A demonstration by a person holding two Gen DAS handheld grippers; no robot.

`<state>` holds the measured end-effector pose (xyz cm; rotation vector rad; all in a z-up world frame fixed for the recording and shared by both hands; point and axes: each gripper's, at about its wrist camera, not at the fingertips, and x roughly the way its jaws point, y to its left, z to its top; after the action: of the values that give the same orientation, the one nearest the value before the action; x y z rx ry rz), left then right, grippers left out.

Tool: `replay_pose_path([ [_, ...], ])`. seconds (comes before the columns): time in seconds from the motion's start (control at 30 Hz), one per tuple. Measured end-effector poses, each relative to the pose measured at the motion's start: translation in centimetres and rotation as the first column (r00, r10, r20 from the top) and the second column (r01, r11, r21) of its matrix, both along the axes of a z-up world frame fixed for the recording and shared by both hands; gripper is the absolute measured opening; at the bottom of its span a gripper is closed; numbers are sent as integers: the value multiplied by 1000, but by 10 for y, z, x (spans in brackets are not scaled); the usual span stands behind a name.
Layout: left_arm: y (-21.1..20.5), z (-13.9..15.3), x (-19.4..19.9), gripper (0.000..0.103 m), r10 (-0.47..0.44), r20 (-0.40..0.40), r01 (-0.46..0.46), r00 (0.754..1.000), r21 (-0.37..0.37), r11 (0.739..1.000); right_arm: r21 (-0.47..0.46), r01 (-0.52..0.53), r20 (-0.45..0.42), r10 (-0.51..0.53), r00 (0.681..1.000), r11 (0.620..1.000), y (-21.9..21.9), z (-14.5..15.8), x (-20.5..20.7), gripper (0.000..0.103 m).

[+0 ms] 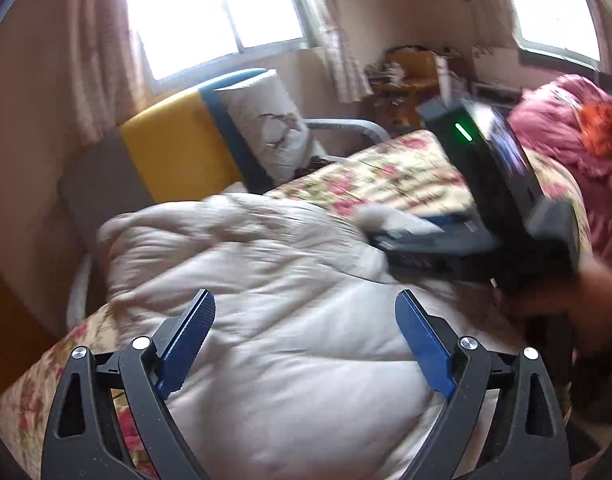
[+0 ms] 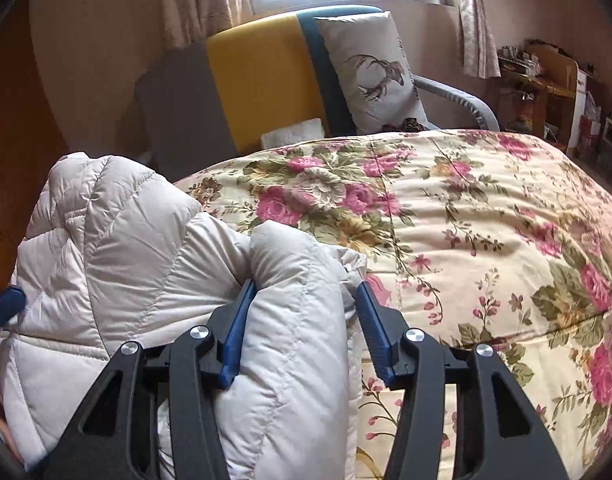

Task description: Fold large clothes

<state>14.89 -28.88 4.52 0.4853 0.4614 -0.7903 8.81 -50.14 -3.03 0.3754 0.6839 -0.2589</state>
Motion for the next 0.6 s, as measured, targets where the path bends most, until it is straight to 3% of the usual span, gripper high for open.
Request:
replay_pose_path([
  [0.13, 7, 30, 43, 90, 186, 0, -186, 983, -34, 982, -5, 60, 32, -60, 998, 998, -7, -11, -10, 51],
  [0.27, -20, 30, 91, 90, 281, -35, -278, 959, 58, 959, -21, 77, 51, -76, 996, 997, -5, -13, -13, 56],
  [0.37, -41, 7, 118, 92, 367, -2, -362, 930, 163, 918, -50, 77, 49, -75, 996, 996, -1, -11, -13, 56],
  [0.43, -49, -19, 131, 94, 379, -23, -363, 925, 236, 901, -58, 77, 45, -75, 996, 995, 0, -11, -12, 56],
  [0.6, -47, -59, 143, 97, 438, -45, -417, 898, 239, 877, -39, 82, 23, -81, 996, 996, -3, -17, -5, 56],
])
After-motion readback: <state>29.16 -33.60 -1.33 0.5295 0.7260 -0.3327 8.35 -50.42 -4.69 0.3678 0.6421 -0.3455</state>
